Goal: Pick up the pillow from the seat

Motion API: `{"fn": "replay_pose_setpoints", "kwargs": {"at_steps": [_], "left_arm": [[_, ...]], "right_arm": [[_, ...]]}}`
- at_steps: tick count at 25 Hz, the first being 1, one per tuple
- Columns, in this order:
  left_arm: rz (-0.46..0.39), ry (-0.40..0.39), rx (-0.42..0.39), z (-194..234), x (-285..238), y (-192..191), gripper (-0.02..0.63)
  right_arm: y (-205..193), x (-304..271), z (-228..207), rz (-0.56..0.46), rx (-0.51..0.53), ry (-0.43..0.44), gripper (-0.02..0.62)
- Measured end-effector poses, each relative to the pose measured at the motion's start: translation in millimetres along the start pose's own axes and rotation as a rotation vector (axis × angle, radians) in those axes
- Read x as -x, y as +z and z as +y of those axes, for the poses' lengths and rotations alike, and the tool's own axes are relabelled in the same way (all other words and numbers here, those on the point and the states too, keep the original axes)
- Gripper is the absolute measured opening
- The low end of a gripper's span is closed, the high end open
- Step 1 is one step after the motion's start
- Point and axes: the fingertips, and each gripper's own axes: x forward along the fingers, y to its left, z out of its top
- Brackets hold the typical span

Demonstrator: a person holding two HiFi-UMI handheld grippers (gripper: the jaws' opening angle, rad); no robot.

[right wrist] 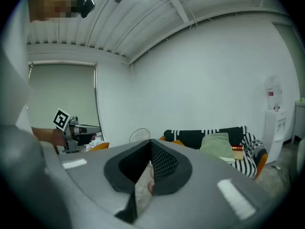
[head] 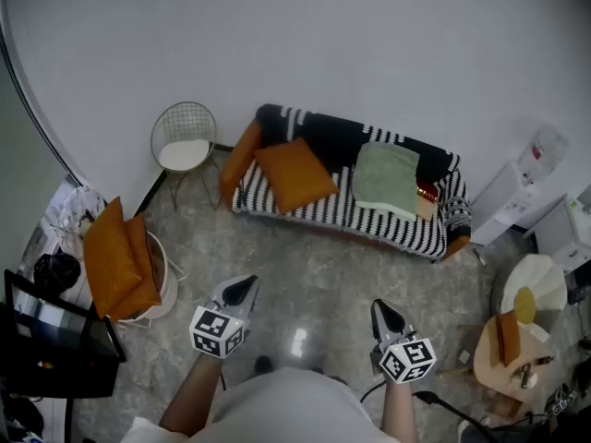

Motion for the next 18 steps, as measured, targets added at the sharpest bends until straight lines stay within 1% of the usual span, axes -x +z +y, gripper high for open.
{"fn": "replay_pose_setpoints", "kwargs": {"at_steps": [14, 18], "left_arm": [[-0.002, -0.016, -0.005, 2, 3, -2, 0.0], [0.001, -0.033, -0.016, 3, 6, -4, 0.0]], "right_arm": [[-1, -5, 14, 0.003, 0.013, 0.003, 0.003], [0, -7, 20, -0.002, 0.004, -0.014, 0.005]]}}
